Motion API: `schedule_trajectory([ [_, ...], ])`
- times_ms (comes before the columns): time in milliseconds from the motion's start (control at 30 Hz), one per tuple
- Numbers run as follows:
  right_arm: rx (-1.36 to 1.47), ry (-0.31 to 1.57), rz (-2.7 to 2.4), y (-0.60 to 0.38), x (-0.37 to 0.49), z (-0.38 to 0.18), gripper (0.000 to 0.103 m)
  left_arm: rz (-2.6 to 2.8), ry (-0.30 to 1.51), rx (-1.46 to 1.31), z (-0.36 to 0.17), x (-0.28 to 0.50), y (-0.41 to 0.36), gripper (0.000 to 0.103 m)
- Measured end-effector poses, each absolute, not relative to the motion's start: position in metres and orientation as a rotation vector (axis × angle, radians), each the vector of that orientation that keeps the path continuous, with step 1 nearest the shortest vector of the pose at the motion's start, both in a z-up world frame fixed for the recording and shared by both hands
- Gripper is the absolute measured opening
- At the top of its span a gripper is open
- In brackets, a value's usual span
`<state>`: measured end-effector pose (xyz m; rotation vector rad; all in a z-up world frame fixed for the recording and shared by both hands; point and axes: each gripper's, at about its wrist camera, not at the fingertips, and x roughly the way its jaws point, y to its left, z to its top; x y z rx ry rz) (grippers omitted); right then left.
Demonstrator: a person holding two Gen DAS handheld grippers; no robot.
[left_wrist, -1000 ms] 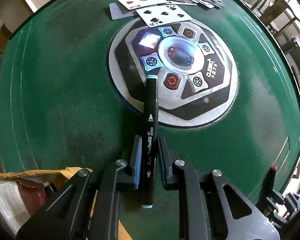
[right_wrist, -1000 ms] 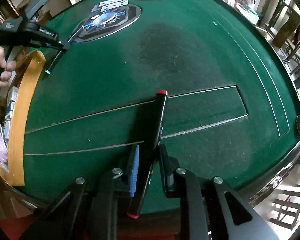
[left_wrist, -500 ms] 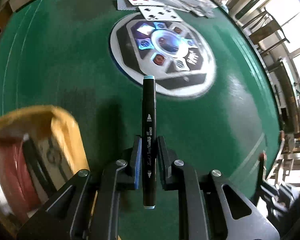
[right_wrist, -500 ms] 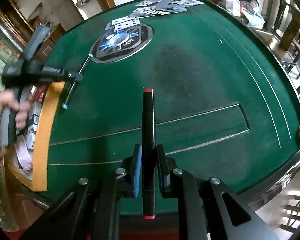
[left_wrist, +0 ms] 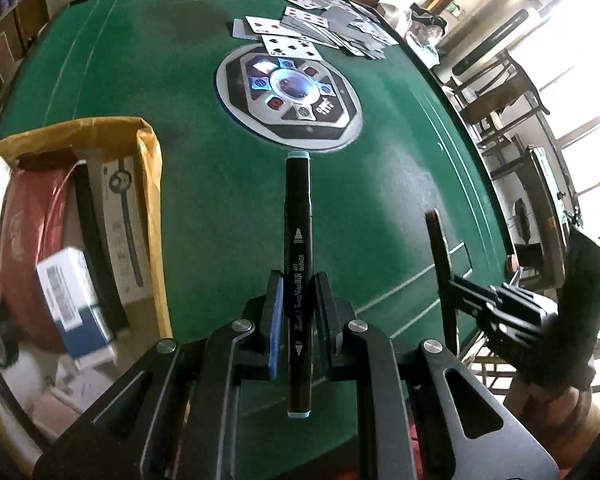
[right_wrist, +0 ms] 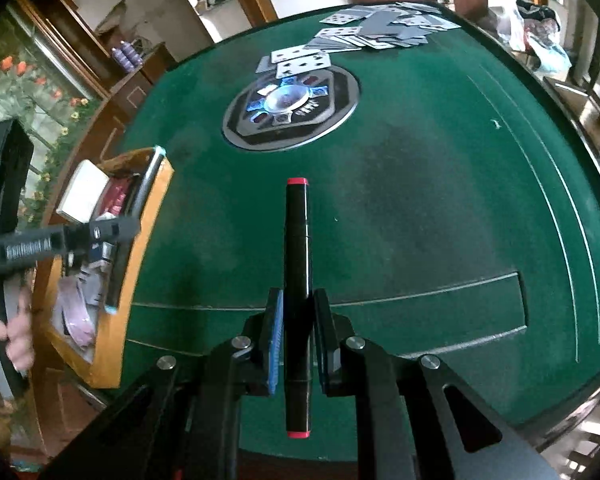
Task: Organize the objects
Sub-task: 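Carry both markers over the cardboard box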
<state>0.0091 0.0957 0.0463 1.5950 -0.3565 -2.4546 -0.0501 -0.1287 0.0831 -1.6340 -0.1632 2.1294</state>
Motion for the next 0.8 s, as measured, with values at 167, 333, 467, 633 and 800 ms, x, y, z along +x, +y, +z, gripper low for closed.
schedule_trajectory([
  [167,1.583,-0.363,-2.43,0.095,0.006,0.045,0.013,2.16,-0.183,-1.63,0.088,-0.041,-0.128,0.014],
  [333,1.546,-0.388,-2.441,0.095,0.007,0.053,0.013,2.15,-0.198,-1.641,0.09,-0.034,-0.131,0.014],
  [467,1.516,-0.399,-2.455,0.095,0.007,0.061,0.013,2.145,-0.209,-1.643,0.09,-0.028,-0.133,0.014],
  [633,1.463,-0.4,-2.474,0.088,0.007,0.073,0.013,2.164,-0.205,-1.626,0.098,-0.019,-0.14,0.014],
  [800,1.444,-0.419,-2.446,0.074,0.005,0.074,0.013,2.203,-0.218,-1.61,0.106,-0.012,-0.157,0.014],
])
